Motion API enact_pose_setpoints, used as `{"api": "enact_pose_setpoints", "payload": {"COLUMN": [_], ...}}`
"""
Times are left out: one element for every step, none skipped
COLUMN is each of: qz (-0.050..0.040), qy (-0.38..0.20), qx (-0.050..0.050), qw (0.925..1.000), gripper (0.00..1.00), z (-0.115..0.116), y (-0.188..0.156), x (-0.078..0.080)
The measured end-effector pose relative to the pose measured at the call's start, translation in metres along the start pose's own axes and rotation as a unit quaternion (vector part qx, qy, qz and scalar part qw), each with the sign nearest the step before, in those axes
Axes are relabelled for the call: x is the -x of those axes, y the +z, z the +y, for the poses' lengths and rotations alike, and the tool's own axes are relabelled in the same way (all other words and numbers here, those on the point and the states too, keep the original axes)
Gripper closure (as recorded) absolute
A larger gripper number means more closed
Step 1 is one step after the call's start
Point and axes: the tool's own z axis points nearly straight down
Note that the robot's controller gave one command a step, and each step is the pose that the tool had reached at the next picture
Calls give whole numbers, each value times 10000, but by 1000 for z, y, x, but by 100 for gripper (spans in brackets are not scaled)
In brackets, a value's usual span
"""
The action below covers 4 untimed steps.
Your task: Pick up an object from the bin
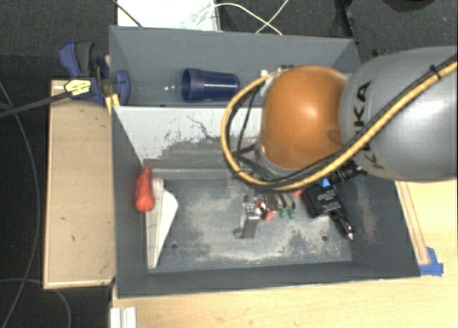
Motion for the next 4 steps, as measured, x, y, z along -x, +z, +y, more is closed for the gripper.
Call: {"api": "enact_pose_setpoints", "payload": {"qz": [-43,-68,-109,-35], "qy": [35,-434,-687,-1621], "qx": [7,8,31,-7], "qw": [10000,9990,9976,9868], "gripper": [0,0,0,0], "z": [-1,-157,-80,-130], "y": [-5,130,44,105], "x": [2,35,57,75]}}
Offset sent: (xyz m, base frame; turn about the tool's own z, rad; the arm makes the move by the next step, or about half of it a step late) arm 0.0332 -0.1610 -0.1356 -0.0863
